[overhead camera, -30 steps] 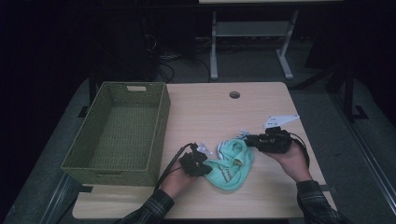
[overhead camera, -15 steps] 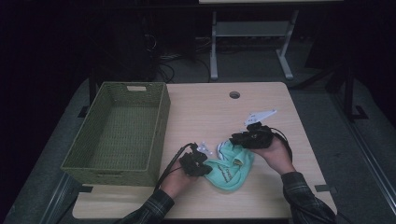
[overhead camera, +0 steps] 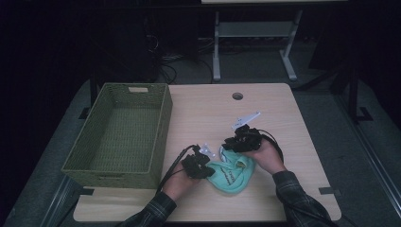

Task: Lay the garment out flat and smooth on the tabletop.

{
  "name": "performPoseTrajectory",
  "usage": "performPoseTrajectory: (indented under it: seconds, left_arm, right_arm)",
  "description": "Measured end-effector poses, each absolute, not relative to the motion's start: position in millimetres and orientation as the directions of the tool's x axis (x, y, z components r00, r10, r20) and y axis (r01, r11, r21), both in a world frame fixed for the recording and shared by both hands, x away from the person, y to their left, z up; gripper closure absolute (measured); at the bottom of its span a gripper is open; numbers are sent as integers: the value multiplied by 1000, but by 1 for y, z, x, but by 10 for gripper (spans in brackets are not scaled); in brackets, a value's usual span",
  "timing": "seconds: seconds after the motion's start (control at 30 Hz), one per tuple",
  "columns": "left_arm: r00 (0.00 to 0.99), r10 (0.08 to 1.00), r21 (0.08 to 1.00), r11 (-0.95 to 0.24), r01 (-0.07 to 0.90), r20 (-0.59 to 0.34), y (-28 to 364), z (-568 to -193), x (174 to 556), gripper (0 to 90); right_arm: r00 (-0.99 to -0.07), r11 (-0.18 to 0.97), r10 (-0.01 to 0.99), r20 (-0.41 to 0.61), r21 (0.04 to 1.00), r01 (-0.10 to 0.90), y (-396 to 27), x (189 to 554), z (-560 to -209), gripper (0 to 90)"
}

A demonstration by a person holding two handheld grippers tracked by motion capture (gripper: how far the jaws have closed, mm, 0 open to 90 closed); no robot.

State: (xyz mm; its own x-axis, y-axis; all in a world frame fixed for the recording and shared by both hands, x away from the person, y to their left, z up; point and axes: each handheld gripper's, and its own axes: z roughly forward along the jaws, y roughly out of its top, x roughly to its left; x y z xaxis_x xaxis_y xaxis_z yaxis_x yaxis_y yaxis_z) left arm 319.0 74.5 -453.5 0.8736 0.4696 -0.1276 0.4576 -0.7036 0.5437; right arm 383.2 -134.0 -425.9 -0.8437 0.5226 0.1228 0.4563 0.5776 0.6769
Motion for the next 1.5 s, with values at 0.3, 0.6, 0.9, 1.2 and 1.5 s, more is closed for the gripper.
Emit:
performPoseTrajectory:
  seconds: [0.3, 0.6, 0.9, 1.2, 1.5]
  left_arm:
    - [868, 477, 544, -695, 470, -139, 74, -454, 319, 883]
    - [864, 483, 548, -688, 476, -145, 74, -454, 318, 883]
    - [863, 483, 548, -687, 478, -148, 74, -454, 318, 882]
    - [865, 480, 544, -691, 476, -147, 75, -454, 319, 883]
    - [871, 472, 544, -700, 464, -135, 75, -454, 320, 883]
  right_arm:
    - [-856, 628, 507, 100, 637, 447, -124, 386, -441, 657]
    - [-859, 669, 506, 78, 594, 447, -118, 385, -453, 660]
    - [-865, 696, 501, 8, 591, 408, -117, 383, -454, 783]
    - [-859, 665, 511, 42, 614, 426, -123, 385, -452, 871]
    - [-837, 615, 547, 22, 668, 419, -132, 390, -431, 880]
